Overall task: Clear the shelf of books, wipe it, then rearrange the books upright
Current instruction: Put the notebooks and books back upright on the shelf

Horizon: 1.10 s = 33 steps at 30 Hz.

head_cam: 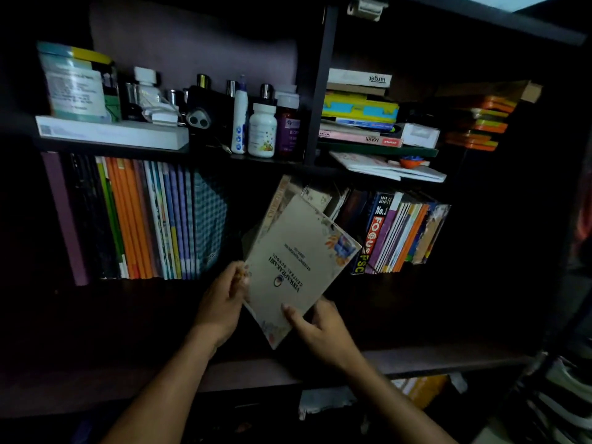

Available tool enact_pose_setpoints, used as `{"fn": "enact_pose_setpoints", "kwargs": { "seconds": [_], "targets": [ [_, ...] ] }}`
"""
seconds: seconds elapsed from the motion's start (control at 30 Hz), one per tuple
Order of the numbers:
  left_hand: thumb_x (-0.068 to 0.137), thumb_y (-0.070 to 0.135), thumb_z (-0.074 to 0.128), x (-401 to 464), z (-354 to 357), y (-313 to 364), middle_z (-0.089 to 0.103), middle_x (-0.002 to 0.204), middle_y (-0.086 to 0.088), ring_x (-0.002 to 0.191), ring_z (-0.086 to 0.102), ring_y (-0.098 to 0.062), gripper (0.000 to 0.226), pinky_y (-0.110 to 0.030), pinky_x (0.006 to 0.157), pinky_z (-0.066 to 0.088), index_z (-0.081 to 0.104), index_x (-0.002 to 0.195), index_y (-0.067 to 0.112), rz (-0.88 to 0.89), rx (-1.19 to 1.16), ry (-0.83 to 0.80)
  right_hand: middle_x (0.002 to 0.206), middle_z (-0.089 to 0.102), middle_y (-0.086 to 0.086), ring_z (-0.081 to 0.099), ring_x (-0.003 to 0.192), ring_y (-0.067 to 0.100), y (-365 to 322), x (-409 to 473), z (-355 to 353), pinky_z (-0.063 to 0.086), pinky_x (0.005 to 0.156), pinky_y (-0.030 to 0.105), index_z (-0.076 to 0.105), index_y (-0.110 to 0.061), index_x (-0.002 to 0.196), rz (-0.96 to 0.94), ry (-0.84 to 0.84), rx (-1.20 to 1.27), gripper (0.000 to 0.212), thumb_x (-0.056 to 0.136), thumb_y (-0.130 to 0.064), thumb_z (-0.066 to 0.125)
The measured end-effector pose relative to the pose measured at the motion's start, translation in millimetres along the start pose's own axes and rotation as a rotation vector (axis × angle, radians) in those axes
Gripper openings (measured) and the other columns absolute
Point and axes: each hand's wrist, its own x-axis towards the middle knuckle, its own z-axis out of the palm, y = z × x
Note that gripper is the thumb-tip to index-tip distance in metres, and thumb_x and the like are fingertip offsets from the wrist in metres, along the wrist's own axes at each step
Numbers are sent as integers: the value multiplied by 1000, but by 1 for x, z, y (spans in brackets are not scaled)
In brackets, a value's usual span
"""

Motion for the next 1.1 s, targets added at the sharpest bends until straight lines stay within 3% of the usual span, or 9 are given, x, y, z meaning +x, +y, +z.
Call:
{"fn": "enact_pose_setpoints", "kwargs": {
  "seconds": [0.1,0.17,0.23,0.33,0.47,0.6,0.67,0.87,1.1],
  "targets": [
    [107,24,44,1,13,-1,40,145,-5,131,45,-27,51,-34,104,39,31,156,29,56,303,-18,118,73,-2,69,105,7,3,4,3,56,89,26,63,-8,128,-32,214,-49,39,97,-30,54],
    [106,21,45,0,19,1,27,152,-8,134,40,-31,62,-39,108,39,16,160,33,46,448,-42,115,72,5,68,100,16,2,6,-3,51,78,23,57,-8,133,20,413,-81,36,101,-22,53],
    [104,19,50,-1,22,2,18,155,-7,135,38,-29,68,-38,109,39,13,159,35,35,518,-72,116,71,11,68,101,28,3,8,-7,51,76,30,54,-9,134,80,512,-81,32,103,-20,50],
    [101,16,53,-3,23,6,9,160,-7,138,34,-28,63,-37,112,37,26,156,32,66,570,-51,115,71,13,69,99,32,4,9,-6,48,73,27,51,-12,138,92,495,-137,35,104,-22,48],
    [92,15,65,25,35,25,21,158,-14,136,34,-40,56,-53,104,45,50,145,21,254,656,223,116,70,13,68,100,33,6,11,-2,47,74,27,47,-11,144,53,480,-192,41,104,-21,49],
    [94,26,58,68,69,43,17,165,-13,150,19,-40,59,-64,113,28,42,151,36,541,740,297,116,71,11,69,98,29,9,11,0,53,78,30,44,-16,148,26,465,-195,45,103,-20,50],
    [91,37,64,87,86,38,12,166,-12,154,11,-38,66,-69,114,18,37,151,42,657,797,305,117,71,11,70,99,28,16,15,0,54,80,28,44,-17,148,48,447,-198,45,104,-22,49],
    [90,67,36,108,94,23,13,167,-17,154,10,-36,64,-78,109,14,36,151,46,613,867,358,112,68,-3,68,97,16,24,17,0,52,78,20,47,-21,144,69,445,-107,40,104,-24,49],
    [96,60,41,102,85,21,13,167,-18,155,4,-36,59,-77,110,16,35,152,45,578,847,410,121,69,3,70,103,21,27,17,3,58,86,37,44,-24,147,81,460,-132,45,103,-33,46]
  ]
}}
